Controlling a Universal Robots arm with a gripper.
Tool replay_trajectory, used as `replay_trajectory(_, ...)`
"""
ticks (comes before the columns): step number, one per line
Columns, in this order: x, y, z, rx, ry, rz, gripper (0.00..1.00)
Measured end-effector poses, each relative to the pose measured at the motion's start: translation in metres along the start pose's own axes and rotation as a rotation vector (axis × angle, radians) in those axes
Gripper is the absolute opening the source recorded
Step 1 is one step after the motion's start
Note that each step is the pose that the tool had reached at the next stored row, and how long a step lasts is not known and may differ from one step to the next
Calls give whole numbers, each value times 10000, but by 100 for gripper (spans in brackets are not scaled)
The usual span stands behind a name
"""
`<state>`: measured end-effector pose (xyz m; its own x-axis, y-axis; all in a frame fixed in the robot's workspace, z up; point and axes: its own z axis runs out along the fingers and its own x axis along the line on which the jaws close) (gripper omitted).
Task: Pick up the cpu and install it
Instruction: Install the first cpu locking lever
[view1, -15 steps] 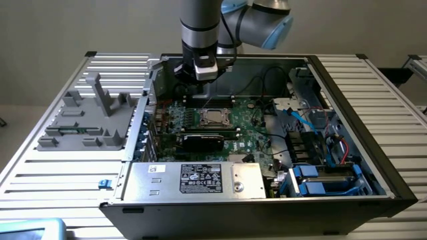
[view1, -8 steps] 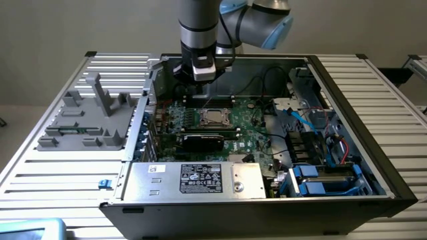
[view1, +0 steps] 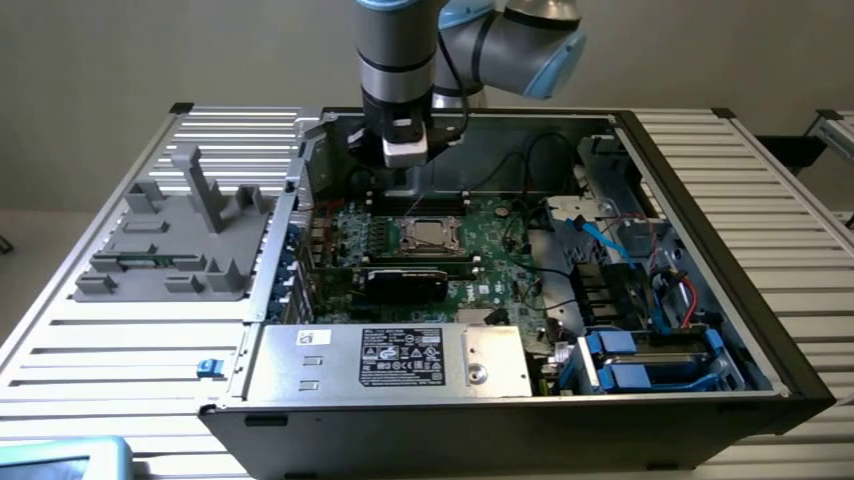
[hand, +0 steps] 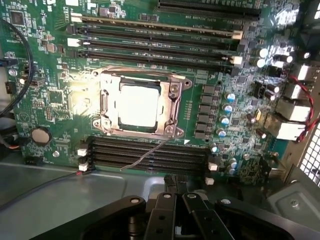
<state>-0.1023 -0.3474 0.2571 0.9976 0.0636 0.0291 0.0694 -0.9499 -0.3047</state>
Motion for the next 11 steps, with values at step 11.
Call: replay_trajectory(11,-2,26,79,28,561,1734,11)
